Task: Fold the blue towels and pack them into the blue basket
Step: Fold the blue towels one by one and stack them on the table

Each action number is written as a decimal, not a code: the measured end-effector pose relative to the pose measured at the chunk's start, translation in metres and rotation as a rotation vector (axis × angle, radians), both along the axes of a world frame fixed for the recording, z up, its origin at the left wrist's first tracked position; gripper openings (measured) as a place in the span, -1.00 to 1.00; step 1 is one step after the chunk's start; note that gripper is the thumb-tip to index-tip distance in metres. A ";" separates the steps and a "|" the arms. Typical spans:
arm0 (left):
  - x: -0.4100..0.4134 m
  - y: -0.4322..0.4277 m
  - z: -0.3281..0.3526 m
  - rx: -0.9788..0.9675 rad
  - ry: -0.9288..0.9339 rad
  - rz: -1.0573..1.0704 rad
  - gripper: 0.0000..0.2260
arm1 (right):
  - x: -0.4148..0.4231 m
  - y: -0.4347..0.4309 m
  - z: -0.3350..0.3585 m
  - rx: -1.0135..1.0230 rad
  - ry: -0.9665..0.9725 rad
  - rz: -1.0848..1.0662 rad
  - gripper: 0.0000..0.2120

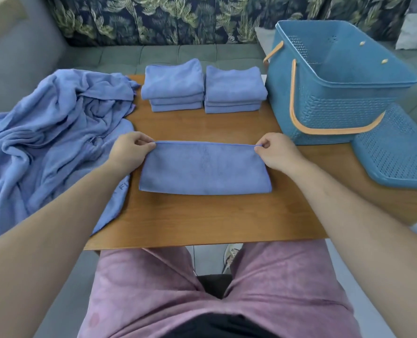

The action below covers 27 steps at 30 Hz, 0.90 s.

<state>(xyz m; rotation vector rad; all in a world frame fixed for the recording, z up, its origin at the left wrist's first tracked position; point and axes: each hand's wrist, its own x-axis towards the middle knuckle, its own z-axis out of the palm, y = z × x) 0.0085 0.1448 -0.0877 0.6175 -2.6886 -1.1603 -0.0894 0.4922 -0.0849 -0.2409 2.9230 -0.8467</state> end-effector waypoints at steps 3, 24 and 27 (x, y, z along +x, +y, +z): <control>-0.002 0.003 -0.006 -0.071 0.024 0.051 -0.86 | 0.001 -0.002 -0.003 0.040 0.032 -0.029 -0.91; -0.001 0.039 -0.026 -0.560 -0.184 -0.432 -0.55 | 0.055 -0.069 -0.022 0.394 0.124 0.414 -0.46; 0.013 0.055 -0.027 -0.628 -0.066 -0.264 -0.56 | 0.058 -0.075 -0.005 0.402 0.287 0.392 -0.55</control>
